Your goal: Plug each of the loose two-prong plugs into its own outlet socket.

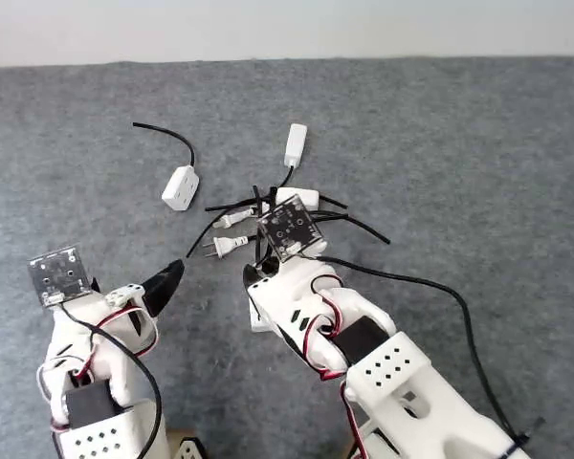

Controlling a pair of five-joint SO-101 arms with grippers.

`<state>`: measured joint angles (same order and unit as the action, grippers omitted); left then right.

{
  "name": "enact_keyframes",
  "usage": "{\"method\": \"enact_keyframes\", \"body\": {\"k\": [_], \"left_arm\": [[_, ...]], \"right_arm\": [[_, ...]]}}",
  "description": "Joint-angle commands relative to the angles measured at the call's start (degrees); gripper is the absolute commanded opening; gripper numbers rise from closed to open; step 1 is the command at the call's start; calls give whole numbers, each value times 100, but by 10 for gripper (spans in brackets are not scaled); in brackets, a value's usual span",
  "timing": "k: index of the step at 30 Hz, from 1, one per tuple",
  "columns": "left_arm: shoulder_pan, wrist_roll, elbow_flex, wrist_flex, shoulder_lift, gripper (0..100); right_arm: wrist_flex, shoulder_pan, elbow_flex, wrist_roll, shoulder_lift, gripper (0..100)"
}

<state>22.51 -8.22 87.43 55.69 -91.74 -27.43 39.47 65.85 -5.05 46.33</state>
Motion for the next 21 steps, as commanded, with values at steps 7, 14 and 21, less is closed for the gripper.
{"method": "enact_keyframes", "body": {"k": [7, 14, 21], "left_arm": [[18, -9, 40, -9, -88, 468], [9, 44, 40, -9, -88, 468], [9, 176, 48, 0, -88, 468]], "right_arm": [[444, -84, -220, -97, -831, 8], [462, -198, -229, -97, -919, 8], [444, -382, -220, -70, -945, 8]]}}
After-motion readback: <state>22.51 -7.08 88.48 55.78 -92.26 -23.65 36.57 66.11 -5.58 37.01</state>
